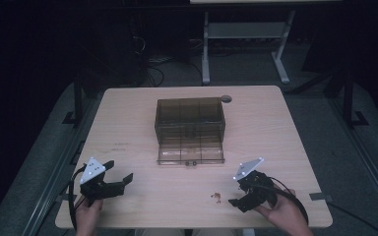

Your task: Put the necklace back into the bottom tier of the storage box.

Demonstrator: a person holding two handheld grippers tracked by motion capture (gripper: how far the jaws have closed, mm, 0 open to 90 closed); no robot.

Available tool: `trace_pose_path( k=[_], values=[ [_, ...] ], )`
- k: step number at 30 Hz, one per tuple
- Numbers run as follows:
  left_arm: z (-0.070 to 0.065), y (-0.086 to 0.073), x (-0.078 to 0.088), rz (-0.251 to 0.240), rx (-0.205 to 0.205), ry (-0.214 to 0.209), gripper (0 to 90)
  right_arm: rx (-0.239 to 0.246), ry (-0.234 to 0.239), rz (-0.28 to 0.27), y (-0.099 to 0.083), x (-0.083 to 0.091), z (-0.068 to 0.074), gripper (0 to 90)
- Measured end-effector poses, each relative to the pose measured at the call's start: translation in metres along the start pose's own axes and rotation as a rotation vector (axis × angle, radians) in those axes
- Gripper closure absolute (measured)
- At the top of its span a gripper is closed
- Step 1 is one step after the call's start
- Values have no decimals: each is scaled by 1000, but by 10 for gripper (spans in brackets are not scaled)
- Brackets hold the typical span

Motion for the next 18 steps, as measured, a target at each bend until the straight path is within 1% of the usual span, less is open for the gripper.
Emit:
trace_pose_path(
  k=[1,5,7,9,12,18],
  values=[
    [0,0,0,0,-2,0,130,23,3,3,1,-3,0,260],
    [0,0,0,-1,-5,0,130,43,14,9,6,-10,4,262],
    [0,0,0,1,-1,0,130,46,24,18,8,-13,5,280],
    [1,0,0,-1,-2,1,130,61,31,25,10,-16,6,282],
    [1,1,0,-6,-4,3,130,76,32,38,13,-19,8,288],
    [1,1,0,-5,-3,2,130,108,46,72,16,-27,10,334]
  ],
)
Point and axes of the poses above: each handheld gripper's, and its own axes: x roughly backward along the jaws, y roughly out of its top, z roughly to its left, the point moved 6 cm from there along -x, roughly forward along the jaws, and after that the axes turned 11 degrees about -z, right-handed, at the moved point
